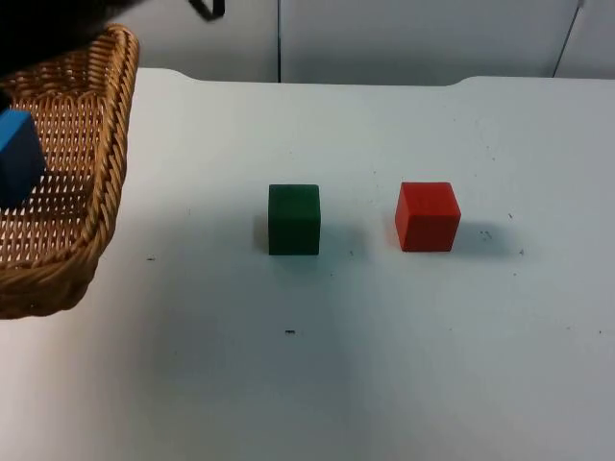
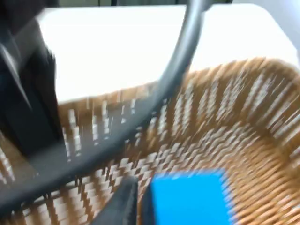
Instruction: Pick up the basket with the left hand and place the blue cube into the basket with the right hand.
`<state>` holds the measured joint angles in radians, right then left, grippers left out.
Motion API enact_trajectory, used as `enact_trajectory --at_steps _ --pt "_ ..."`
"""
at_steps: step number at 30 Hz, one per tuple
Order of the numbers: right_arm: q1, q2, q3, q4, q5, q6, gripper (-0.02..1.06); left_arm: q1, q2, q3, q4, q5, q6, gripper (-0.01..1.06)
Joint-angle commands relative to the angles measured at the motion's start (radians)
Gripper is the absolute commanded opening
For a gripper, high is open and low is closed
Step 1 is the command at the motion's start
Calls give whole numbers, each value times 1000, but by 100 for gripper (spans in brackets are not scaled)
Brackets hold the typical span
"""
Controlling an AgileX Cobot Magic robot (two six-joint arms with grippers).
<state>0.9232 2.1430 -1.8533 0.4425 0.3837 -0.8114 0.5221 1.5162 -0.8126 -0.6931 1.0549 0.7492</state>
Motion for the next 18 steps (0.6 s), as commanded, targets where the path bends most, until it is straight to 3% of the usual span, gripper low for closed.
enact_trajectory --at_steps 1,8,13,18 --pt "0 -106 -3 -14 53 -3 105 -5 36 0 -33 -2 0 0" --pt "-40 -224 -3 -29 184 1 105 -5 121 0 -39 -79 16 0" --pt "-92 -275 4 -27 320 1 105 -5 206 0 -126 -106 144 0" --pt "-118 -280 25 -27 359 1 105 -7 264 -5 -207 -127 229 0"
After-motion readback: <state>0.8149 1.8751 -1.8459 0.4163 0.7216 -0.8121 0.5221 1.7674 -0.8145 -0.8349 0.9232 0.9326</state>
